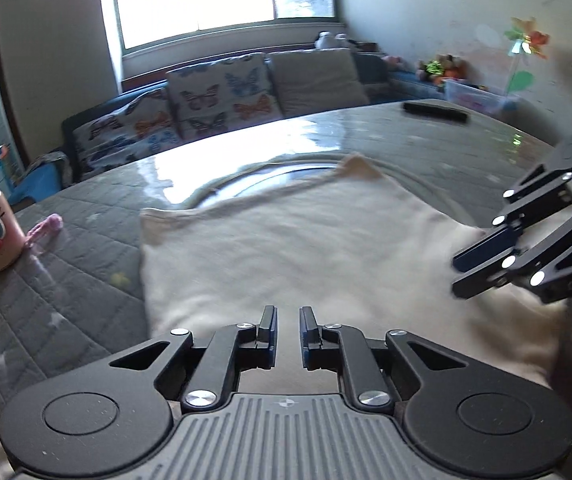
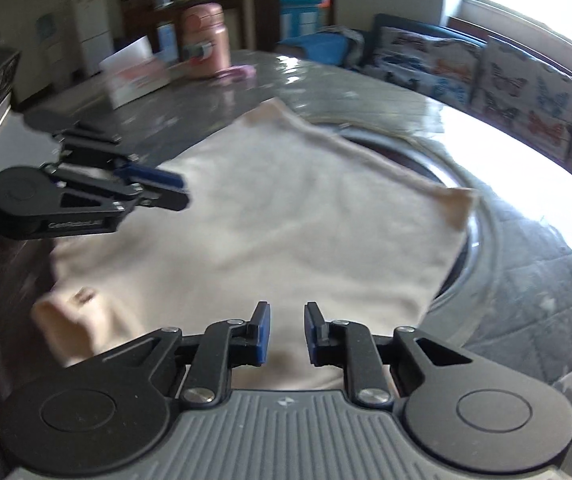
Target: Fold clothes
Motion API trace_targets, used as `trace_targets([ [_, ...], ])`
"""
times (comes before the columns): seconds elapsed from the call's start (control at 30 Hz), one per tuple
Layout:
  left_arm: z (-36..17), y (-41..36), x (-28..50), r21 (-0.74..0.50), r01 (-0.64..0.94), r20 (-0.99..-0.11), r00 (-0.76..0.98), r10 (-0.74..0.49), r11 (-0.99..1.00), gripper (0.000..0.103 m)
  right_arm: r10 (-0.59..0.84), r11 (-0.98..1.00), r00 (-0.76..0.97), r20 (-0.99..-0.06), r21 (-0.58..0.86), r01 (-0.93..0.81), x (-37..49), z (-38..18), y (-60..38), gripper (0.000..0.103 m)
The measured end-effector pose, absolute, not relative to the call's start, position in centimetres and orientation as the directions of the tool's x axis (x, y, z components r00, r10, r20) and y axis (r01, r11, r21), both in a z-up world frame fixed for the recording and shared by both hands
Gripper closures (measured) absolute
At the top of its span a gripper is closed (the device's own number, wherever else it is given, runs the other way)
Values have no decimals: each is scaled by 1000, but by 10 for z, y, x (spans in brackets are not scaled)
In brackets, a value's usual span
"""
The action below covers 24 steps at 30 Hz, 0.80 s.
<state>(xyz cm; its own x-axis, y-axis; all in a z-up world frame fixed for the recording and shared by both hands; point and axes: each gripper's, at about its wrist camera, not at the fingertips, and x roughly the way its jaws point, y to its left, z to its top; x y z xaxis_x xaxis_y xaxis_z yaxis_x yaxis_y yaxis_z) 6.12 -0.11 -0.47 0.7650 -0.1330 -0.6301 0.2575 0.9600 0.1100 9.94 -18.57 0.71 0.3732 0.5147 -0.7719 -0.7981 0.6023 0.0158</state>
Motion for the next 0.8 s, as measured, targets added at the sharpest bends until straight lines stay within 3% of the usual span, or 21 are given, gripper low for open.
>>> trace_targets([
  [0.5, -24, -29, 13, 187, 336, -615, 773, -157, 923, 80, 510, 489, 403, -760, -130, -862, 6, 2, -198, 84],
  [0.8, -2, -39, 15, 175, 337, -564, 805, -187, 925, 78, 537, 546, 432, -725, -91, -833, -3, 4, -213, 84],
])
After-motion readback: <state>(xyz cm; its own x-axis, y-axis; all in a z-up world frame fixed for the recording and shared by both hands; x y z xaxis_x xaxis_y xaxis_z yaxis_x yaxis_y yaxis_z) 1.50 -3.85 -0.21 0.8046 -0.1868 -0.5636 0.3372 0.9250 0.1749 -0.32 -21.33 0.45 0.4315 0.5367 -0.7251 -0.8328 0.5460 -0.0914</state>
